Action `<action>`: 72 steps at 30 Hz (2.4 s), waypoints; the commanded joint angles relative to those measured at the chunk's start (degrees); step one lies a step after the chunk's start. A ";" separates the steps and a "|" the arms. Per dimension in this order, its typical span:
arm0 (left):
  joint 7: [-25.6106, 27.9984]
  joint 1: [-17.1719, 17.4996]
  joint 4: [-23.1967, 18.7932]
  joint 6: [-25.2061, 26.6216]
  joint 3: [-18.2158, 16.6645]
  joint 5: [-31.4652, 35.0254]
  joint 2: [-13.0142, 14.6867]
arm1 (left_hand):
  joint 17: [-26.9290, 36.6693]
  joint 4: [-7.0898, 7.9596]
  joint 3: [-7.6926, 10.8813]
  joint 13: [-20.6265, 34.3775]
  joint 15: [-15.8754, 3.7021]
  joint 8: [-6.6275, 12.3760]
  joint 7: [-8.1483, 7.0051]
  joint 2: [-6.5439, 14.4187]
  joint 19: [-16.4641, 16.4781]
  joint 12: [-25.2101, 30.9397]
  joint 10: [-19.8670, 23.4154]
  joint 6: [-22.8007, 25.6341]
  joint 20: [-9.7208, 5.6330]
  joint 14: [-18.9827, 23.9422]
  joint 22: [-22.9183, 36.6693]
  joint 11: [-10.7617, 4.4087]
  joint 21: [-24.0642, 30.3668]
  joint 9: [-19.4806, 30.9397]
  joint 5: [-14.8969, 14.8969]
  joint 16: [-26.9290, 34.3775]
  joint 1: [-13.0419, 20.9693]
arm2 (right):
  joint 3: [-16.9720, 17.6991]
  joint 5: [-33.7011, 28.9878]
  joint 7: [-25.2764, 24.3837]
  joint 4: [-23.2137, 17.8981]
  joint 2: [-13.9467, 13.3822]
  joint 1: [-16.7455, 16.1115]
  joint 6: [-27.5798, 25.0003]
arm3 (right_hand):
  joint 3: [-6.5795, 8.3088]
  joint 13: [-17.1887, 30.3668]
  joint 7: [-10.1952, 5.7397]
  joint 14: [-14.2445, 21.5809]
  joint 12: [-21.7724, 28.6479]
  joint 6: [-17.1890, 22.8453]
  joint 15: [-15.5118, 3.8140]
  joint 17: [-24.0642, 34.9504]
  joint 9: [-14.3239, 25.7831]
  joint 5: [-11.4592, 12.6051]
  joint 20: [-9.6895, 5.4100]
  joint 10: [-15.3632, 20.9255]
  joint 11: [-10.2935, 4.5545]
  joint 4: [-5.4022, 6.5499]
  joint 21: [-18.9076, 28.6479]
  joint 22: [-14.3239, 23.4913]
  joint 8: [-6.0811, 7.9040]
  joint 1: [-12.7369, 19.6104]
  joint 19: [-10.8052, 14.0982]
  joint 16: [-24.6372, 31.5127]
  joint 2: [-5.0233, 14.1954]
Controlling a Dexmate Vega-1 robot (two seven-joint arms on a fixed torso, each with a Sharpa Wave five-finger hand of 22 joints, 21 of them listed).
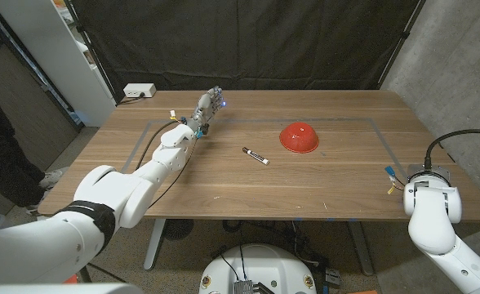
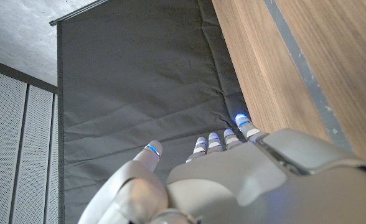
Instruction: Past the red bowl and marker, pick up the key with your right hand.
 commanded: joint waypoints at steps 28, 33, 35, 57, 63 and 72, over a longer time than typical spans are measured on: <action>2.22 5.32 -11.12 0.35 -0.05 -2.53 3.54 | 0.17 -0.26 -0.59 0.28 -0.13 0.07 -0.02 4.20 0.69 0.25 0.22 0.06 -0.02 0.49 0.17 -0.09 -0.28 0.26 0.29 0.32 -0.33 | -2.53 4.11 -7.78 0.33 -3.83 -1.57 -5.15 | -2.55 8.22 2.26 8.29 10.03 10.79 -8.14 9.41 2.42 1.23 -3.58 8.75 0.81 0.76 3.56 1.33 9.30 4.84 2.27 2.55 2.94; 2.28 5.84 -12.16 0.58 -0.17 -2.95 3.89 | 0.15 -0.31 -0.60 0.28 -0.14 0.05 0.02 4.24 0.72 0.24 0.20 0.02 -0.06 0.52 0.16 -0.18 -0.31 0.26 0.30 0.32 -0.26 | -2.77 4.87 -8.32 0.11 -4.19 -1.54 -5.46 | -2.81 7.57 2.88 8.65 10.24 11.53 -8.18 9.90 1.75 1.39 -3.72 9.94 1.26 0.85 3.77 1.29 9.53 5.17 2.26 2.05 3.29; 2.44 6.01 -12.45 0.56 -0.16 -2.95 4.03 | 0.15 -0.32 -0.60 0.28 -0.12 0.05 0.02 4.25 0.73 0.23 0.18 0.01 0.00 0.52 0.16 -0.16 -0.31 0.26 0.31 0.31 -0.25 | -2.79 5.37 -7.77 -0.06 -4.44 -1.46 -5.49 | -2.99 7.32 3.40 8.84 10.28 11.91 -8.18 10.17 1.41 1.43 -3.75 10.26 1.32 0.82 3.86 1.26 9.65 5.38 2.21 1.85 3.27; 1.34 5.08 -10.19 -0.96 -0.09 -3.29 3.79 | 0.05 -0.86 -0.77 0.26 -0.36 0.06 -0.24 3.68 0.81 0.23 0.26 0.10 -0.19 0.52 0.09 -0.43 -0.46 0.23 0.32 0.21 0.18 | -4.71 5.55 -4.09 0.50 -6.99 -0.01 -7.61 | -7.68 -0.46 2.00 5.36 2.63 1.48 -8.07 13.68 -6.32 1.30 -1.48 -0.37 1.82 2.89 4.59 0.79 -0.57 3.39 0.05 -3.11 2.59; 0.96 4.83 -9.54 -1.77 -0.17 -3.27 3.39 | 0.00 -1.11 -0.86 0.26 -0.45 0.07 -0.34 3.35 0.84 0.22 0.23 0.16 -0.25 0.51 0.05 -0.47 -0.52 0.21 0.31 0.16 0.36 | -4.79 4.55 0.06 0.77 -7.87 0.47 -7.50 | -8.88 -1.58 2.51 3.98 1.32 -1.29 -7.92 14.26 -7.13 1.26 -0.96 -2.60 3.00 3.58 4.64 0.69 -2.44 2.38 -0.34 -4.22 2.43; 1.32 5.60 -10.91 -1.79 -0.32 -3.34 3.52 | -0.03 -1.35 -0.94 0.25 -0.47 0.10 -0.37 3.08 0.92 0.26 0.38 0.28 -0.26 0.59 0.02 -0.46 -0.59 0.20 0.34 0.15 0.57 | -4.31 4.93 -0.58 0.91 -7.79 -0.24 -7.73 | -8.71 -3.60 2.77 5.24 1.26 1.75 -8.21 14.67 -8.71 1.80 -0.73 0.16 3.65 3.62 5.15 0.47 -3.07 3.75 0.50 -4.48 4.50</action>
